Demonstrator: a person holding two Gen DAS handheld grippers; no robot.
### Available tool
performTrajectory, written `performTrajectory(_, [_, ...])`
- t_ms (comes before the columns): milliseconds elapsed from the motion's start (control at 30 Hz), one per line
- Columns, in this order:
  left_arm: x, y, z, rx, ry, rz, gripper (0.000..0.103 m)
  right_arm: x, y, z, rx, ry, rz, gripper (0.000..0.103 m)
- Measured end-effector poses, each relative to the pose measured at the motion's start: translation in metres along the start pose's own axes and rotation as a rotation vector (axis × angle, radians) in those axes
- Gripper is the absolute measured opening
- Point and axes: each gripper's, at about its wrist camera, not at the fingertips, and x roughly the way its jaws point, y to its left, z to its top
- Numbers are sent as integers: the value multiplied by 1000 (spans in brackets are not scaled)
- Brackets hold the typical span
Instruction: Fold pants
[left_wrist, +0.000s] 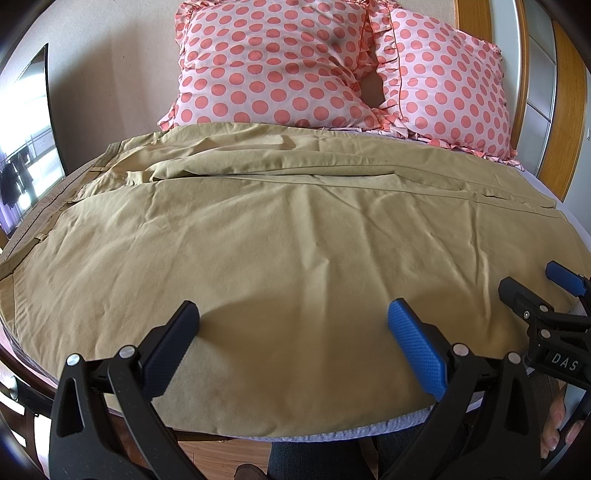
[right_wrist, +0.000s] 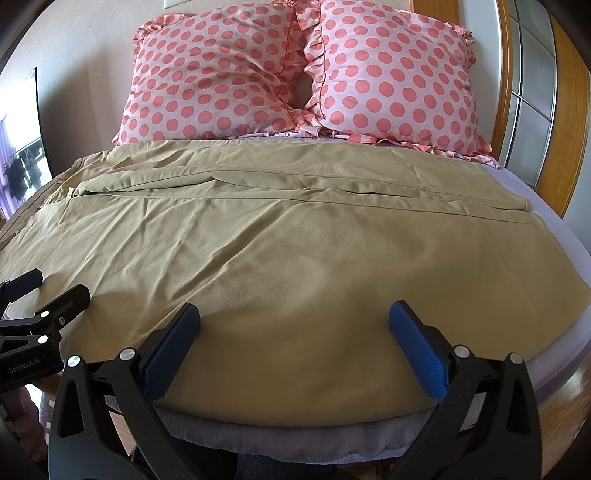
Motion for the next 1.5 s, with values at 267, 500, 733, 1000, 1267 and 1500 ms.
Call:
performTrajectory(267, [0, 0, 0, 0, -1, 0, 101, 0, 0, 0, 0, -1, 0, 102])
performTrajectory(500, [0, 0, 0, 0, -2, 0, 101, -1, 3, -3, -1, -4, 1, 102])
performTrajectory(733, [1, 4, 3, 13, 3, -24, 101, 2, -19, 26, -14, 17, -2, 102])
performTrajectory(1000, [-8, 12, 17, 0, -58, -121, 101, 72, -149, 162, 262, 60, -262, 96])
performTrajectory(1267, [-9, 10, 36, 40, -133, -156, 101, 204, -258, 234, 601, 246, -489, 73])
performTrajectory(1500, [10, 17, 38, 27, -96, -164, 101, 255, -285, 229, 645, 318, -585, 73])
